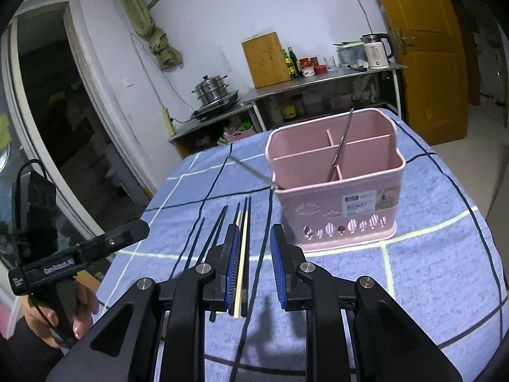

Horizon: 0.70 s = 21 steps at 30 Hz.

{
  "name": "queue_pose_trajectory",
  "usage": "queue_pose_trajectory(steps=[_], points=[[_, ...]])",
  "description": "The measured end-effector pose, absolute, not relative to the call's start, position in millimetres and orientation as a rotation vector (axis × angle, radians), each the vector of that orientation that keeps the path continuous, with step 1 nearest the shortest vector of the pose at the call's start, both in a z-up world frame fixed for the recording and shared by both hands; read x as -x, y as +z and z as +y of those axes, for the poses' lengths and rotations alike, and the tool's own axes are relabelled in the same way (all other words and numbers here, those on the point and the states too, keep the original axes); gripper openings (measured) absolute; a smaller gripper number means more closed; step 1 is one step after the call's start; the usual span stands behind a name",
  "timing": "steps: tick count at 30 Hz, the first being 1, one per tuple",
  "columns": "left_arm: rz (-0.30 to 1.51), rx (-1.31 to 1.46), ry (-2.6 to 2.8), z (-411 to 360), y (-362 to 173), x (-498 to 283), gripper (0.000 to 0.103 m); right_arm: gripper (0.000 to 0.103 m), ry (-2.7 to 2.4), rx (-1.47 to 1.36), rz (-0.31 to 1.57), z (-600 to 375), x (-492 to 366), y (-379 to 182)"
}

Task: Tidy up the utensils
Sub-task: 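Grasp a black chopstick with the right gripper while the left gripper grasps another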

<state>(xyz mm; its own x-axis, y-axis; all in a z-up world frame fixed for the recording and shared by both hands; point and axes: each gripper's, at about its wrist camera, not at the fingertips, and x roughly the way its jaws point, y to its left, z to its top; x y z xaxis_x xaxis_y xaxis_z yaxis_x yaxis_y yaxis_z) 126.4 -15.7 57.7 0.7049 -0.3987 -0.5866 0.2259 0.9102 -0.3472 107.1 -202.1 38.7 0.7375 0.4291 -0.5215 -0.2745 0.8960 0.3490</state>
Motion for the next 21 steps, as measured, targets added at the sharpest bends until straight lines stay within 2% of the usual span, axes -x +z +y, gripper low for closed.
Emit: queue_pose_trajectory(steps=[21], points=[[0.875, 0.321, -0.189, 25, -16, -145, 0.057, 0.021, 0.418, -0.080, 0.771, -145, -132, -15]])
